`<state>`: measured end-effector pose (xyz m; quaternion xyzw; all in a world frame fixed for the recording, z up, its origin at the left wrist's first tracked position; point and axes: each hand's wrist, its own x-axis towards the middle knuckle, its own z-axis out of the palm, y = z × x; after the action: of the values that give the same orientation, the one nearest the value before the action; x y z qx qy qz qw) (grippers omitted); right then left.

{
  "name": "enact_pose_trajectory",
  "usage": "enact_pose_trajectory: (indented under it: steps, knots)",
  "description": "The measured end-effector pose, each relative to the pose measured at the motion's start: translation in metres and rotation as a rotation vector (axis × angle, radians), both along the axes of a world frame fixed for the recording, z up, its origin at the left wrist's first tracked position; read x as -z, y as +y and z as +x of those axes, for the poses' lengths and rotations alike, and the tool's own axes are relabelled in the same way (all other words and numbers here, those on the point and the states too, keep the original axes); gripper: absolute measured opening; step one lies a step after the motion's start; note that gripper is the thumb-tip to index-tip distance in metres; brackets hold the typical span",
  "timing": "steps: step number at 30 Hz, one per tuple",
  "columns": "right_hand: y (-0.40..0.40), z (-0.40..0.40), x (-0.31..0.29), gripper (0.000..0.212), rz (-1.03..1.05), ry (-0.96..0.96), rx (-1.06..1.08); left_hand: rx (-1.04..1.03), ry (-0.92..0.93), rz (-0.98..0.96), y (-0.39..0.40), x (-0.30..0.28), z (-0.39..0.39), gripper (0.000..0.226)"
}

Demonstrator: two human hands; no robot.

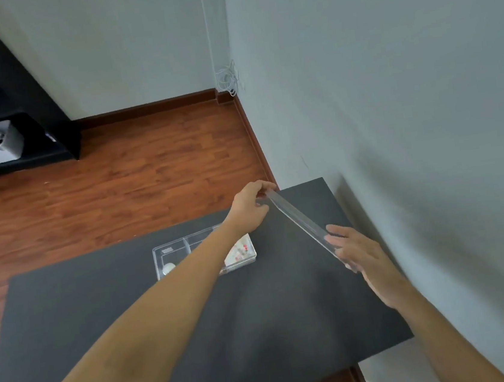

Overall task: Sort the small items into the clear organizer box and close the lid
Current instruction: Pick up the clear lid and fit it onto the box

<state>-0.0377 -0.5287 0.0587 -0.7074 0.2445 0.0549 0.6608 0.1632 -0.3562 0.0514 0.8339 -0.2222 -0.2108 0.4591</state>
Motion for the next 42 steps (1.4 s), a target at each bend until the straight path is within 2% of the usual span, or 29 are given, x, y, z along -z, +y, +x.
enact_pose_trajectory:
  steps: [3,5,8,10,11,14,16,19,22,24,27,32,36,42]
  knots:
    - [0.000,0.018,-0.020,0.045,0.221,-0.013,-0.043,-0.021,0.081,-0.110,0.031,-0.018,0.006,0.025]
    - [0.005,0.034,-0.028,0.047,0.334,-0.027,-0.025,-0.051,0.088,-0.124,0.055,-0.028,0.010,0.021]
    - [0.024,0.060,-0.036,0.078,0.372,-0.038,0.002,-0.148,0.080,-0.129,0.093,-0.035,0.012,0.025]
    - [0.043,0.076,-0.036,0.086,0.302,-0.065,0.027,-0.243,0.091,-0.111,0.121,-0.035,0.009,0.027]
    - [0.055,0.083,-0.035,0.079,0.225,-0.085,0.050,-0.289,0.110,-0.112,0.134,-0.033,0.007,0.028]
    - [0.088,0.101,-0.024,0.032,-0.078,-0.130,0.096,-0.413,0.194,-0.152,0.170,-0.023,-0.002,0.026]
    - [0.105,0.111,-0.007,0.017,-0.248,-0.107,0.092,-0.527,0.236,-0.155,0.190,-0.014,-0.010,0.025]
    - [0.126,0.122,0.014,0.021,-0.490,-0.077,0.034,-0.708,0.261,-0.102,0.211,0.003,-0.022,0.017]
    - [0.141,0.127,0.033,0.037,-0.672,-0.046,-0.053,-0.780,0.282,0.017,0.223,0.020,-0.034,0.013]
    - [0.148,0.127,0.044,0.041,-0.710,-0.020,-0.071,-0.799,0.293,0.104,0.226,0.030,-0.039,0.025]
    - [0.156,0.128,0.056,0.046,-0.760,0.008,-0.089,-0.815,0.293,0.193,0.223,0.036,-0.044,0.030]
    - [0.156,0.132,0.064,0.044,-0.806,0.088,-0.087,-0.754,0.292,0.277,0.213,0.039,-0.043,0.023]
    - [0.153,0.132,0.067,0.035,-0.788,0.133,-0.072,-0.736,0.275,0.293,0.212,0.047,-0.041,0.034]
    - [0.153,0.126,0.072,0.043,-0.817,0.130,-0.077,-0.712,0.279,0.328,0.215,0.056,-0.040,0.030]
